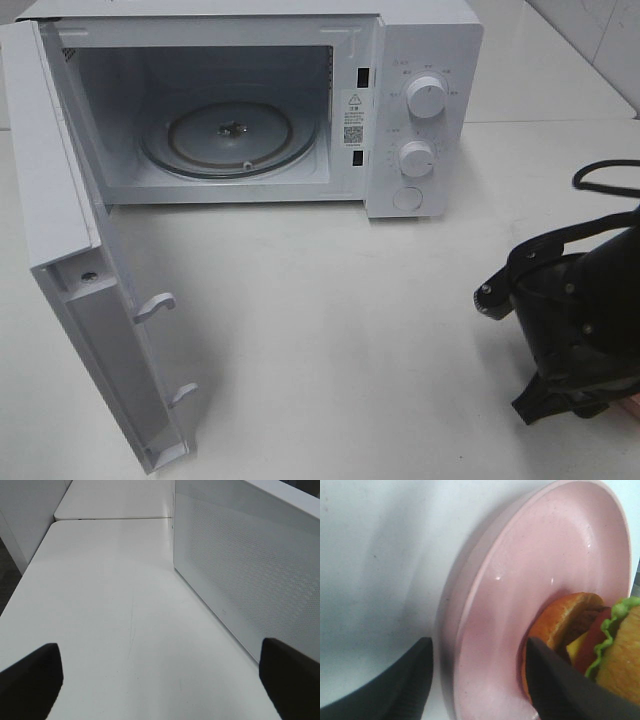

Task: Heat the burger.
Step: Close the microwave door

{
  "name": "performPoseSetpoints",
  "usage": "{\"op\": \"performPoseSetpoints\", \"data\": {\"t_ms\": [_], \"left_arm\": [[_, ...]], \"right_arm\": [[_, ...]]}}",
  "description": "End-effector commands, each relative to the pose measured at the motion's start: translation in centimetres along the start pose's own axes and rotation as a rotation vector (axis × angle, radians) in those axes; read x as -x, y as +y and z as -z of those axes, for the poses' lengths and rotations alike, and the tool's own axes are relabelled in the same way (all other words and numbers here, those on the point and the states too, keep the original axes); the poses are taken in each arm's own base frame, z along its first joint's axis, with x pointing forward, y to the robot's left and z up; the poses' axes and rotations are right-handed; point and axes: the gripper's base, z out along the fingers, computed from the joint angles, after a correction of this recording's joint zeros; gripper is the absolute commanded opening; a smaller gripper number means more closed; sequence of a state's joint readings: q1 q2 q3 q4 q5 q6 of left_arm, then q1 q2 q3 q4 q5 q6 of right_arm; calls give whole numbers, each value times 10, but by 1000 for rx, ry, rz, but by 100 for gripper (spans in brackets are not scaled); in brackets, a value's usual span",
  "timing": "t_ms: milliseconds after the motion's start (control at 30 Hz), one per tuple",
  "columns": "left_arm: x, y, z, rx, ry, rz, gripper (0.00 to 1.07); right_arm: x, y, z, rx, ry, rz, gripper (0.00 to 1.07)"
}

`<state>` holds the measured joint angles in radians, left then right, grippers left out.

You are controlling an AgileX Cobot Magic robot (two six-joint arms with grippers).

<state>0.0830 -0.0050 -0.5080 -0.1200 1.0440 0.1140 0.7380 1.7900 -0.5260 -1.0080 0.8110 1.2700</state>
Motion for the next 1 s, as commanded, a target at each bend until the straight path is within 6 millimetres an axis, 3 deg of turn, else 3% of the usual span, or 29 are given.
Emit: {"op": "performPoseSetpoints", "data": {"t_ms": [33,267,500,833,1000], "left_arm": [[-2,-1,1,-6,-18,10,100],[-2,-1,1,-6,-18,10,100],[-2,-1,1,-6,-18,10,100],[-2,-1,1,-6,-18,10,100],[-2,-1,1,-6,-18,10,100]], "right_arm": [[0,-18,22,68,-37,-38,57],[-8,-41,54,242,-103,-58,60],[-23,-73,91,397,-206,-56,82],[-42,-112,141,566,-210,-31,78],[-54,-119,150,648,-263,1,76]]}}
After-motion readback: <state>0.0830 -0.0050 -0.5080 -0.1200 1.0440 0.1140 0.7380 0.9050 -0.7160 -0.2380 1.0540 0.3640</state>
